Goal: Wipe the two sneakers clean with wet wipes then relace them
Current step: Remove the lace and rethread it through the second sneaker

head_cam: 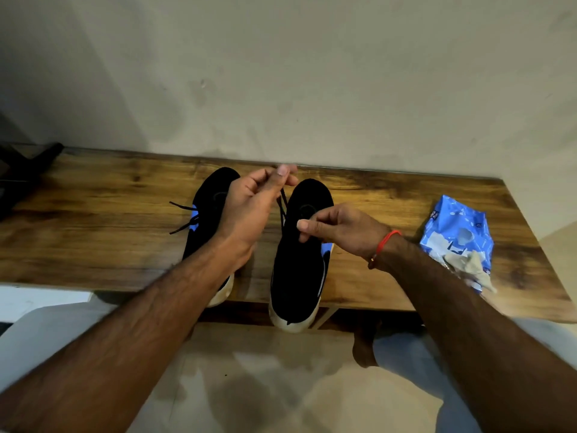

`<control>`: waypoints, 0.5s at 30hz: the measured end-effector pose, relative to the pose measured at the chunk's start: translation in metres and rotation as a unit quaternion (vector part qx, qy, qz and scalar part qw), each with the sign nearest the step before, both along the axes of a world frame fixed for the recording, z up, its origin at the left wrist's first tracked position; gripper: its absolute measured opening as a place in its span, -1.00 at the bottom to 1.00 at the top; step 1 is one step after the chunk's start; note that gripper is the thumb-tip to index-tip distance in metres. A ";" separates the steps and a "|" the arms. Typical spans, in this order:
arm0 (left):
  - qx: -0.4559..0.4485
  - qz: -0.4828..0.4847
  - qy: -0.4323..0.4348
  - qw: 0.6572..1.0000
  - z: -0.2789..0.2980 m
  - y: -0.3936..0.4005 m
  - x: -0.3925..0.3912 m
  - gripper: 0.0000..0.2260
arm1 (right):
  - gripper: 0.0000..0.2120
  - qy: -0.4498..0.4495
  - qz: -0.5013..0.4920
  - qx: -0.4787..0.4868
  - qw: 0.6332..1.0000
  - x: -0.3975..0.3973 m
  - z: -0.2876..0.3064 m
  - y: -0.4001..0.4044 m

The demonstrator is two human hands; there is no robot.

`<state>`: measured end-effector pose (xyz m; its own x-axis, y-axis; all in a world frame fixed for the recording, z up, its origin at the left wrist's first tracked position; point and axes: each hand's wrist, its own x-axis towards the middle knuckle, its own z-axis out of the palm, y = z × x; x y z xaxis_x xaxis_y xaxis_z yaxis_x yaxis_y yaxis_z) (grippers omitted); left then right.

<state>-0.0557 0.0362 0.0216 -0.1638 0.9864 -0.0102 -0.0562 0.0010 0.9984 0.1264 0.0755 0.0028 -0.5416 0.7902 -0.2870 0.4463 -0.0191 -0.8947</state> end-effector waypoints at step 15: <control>0.228 0.084 0.144 0.959 -0.006 0.003 0.010 -0.69 | -0.76 0.101 0.035 -0.073 0.992 0.023 -0.004 0.015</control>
